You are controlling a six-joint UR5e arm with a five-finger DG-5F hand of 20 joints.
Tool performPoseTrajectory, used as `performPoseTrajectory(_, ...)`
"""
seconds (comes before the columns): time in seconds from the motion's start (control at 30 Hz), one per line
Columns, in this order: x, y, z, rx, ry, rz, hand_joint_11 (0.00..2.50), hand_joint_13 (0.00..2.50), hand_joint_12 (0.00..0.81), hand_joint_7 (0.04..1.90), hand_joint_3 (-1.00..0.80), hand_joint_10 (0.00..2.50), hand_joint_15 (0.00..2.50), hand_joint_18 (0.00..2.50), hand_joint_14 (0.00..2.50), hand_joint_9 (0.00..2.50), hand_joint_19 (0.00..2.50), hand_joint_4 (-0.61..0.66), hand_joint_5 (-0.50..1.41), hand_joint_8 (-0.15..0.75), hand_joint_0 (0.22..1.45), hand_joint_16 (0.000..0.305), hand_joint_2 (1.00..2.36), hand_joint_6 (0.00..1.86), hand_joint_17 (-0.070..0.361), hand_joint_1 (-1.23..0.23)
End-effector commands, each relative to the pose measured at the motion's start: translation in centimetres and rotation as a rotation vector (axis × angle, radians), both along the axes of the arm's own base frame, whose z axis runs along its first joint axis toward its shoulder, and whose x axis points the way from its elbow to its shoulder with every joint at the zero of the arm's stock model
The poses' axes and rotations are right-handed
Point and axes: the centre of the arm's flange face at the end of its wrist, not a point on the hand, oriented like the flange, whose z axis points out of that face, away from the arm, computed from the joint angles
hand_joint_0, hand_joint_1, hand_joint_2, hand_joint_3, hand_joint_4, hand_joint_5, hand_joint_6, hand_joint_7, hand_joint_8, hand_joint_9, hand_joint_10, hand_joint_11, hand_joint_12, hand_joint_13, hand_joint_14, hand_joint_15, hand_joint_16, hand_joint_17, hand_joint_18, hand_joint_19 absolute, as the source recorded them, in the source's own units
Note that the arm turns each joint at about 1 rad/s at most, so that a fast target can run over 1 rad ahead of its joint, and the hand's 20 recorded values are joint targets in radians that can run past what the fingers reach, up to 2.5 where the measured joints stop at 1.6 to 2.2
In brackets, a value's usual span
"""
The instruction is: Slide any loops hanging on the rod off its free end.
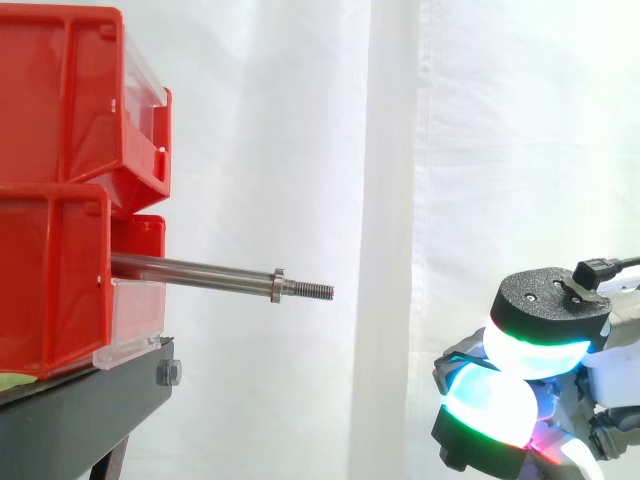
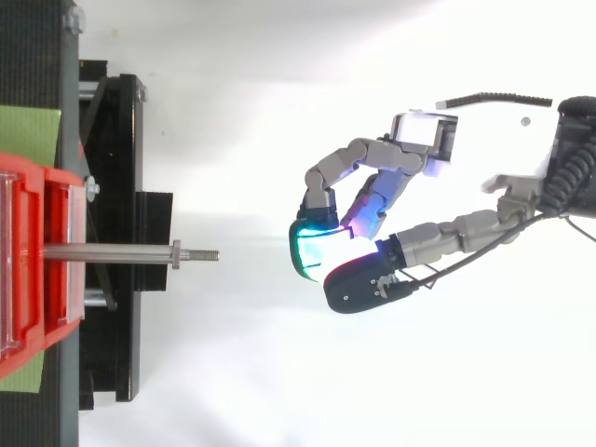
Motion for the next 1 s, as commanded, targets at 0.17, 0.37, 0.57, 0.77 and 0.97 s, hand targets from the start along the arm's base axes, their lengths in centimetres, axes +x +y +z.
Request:
performPoseTrajectory(0.17, 0.04, 0.26, 0.02, -0.002, -0.002, 0.006, 0.64, 0.94, 0.376, 1.19, -0.07, 0.01, 0.31, 0.85, 0.01, 1.11, 0.39, 0.12, -0.16, 0.387, 0.63, 0.052, 1.01, 0.89, 0.118, -0.70)
performPoseTrajectory(0.37, 0.04, 0.27, 0.02, -0.002, -0.001, 0.008, 0.64, 0.91, 0.367, 1.19, -0.07, 0.01, 0.32, 0.82, 0.01, 1.08, 0.39, 0.10, -0.16, 0.374, 0.63, 0.051, 1.02, 0.89, 0.115, -0.71)
performPoseTrajectory(0.57, 0.04, 0.27, 0.02, -0.002, -0.001, 0.008, 0.64, 0.91, 0.364, 1.19, -0.06, 0.01, 0.32, 0.80, 0.01, 1.07, 0.39, 0.09, -0.16, 0.372, 0.63, 0.051, 1.02, 0.89, 0.114, -0.71)
performPoseTrajectory(0.77, 0.04, 0.27, 0.02, -0.002, -0.001, 0.008, 0.63, 0.89, 0.355, 1.20, -0.06, 0.01, 0.31, 0.78, 0.01, 1.07, 0.39, 0.08, -0.17, 0.365, 0.64, 0.048, 1.02, 0.89, 0.109, -0.72)
performPoseTrajectory(0.97, 0.04, 0.27, 0.02, -0.002, -0.001, 0.008, 0.64, 0.88, 0.353, 1.20, -0.06, 0.02, 0.33, 0.75, 0.01, 1.06, 0.39, 0.06, -0.17, 0.363, 0.64, 0.048, 1.02, 0.89, 0.109, -0.72)
